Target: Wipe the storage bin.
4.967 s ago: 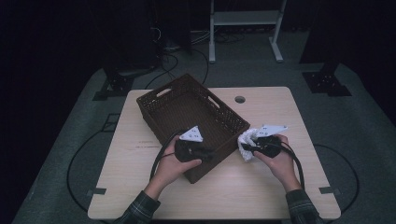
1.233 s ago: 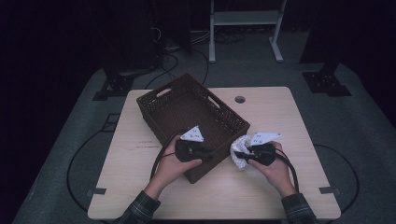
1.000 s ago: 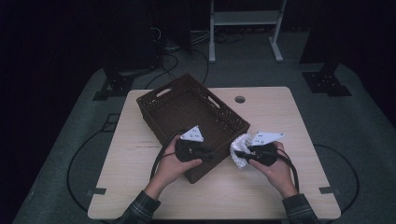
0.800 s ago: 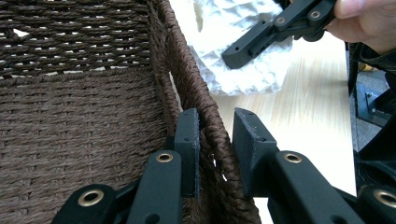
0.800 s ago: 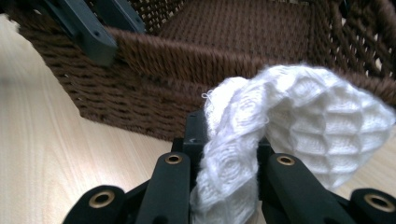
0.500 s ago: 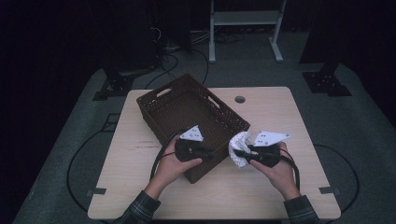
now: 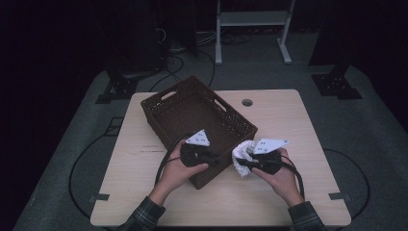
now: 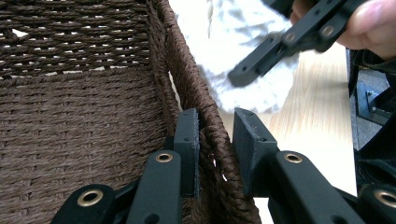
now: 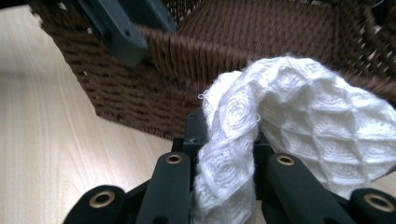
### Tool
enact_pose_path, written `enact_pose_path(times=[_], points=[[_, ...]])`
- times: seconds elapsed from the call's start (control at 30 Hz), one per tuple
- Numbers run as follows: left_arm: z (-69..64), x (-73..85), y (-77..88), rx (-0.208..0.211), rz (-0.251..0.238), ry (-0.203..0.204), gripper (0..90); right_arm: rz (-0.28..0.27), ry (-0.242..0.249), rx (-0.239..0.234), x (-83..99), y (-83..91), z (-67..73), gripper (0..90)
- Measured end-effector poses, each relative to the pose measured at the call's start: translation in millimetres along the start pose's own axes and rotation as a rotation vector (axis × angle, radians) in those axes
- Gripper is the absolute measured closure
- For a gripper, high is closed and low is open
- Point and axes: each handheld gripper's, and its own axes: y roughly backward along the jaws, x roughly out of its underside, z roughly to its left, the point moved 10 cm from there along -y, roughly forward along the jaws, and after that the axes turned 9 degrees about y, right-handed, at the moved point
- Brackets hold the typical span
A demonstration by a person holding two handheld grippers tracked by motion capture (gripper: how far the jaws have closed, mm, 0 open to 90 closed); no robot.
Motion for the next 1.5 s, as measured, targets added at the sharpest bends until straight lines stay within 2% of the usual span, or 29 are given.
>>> enact_pose_path(times=[0.3, 0.77, 0.9, 1.03, 1.17, 1.27, 1.5], points=[[0.0, 0.1, -0.1, 0.002, 0.001, 0.001, 71.1, 0.064, -0.01, -0.021, 15.7, -18.8, 1.8, 76.4], [0.1, 0.2, -0.2, 0.001, 0.003, -0.001, 71.1, 0.131, -0.033, -0.045, 38.0, -39.8, -0.3, 76.4], [0.0, 0.2, -0.2, 0.001, 0.003, -0.002, 71.1, 0.13, -0.031, -0.041, 38.1, -38.6, -0.3, 76.4], [0.1, 0.1, -0.2, 0.001, 0.003, -0.001, 71.1, 0.108, -0.031, -0.031, 31.9, -29.3, 0.7, 76.3], [0.0, 0.2, -0.2, 0.002, 0.002, 0.001, 71.1, 0.053, -0.029, -0.027, 19.0, -16.1, 2.4, 76.3], [0.0, 0.2, -0.2, 0.002, 0.002, 0.0, 71.1, 0.011, -0.015, -0.025, 7.0, -5.6, 5.4, 76.3], [-0.2, 0.3, -0.2, 0.002, 0.003, 0.001, 71.1, -0.044, 0.016, -0.025, -10.0, 9.3, 13.9, 76.3]])
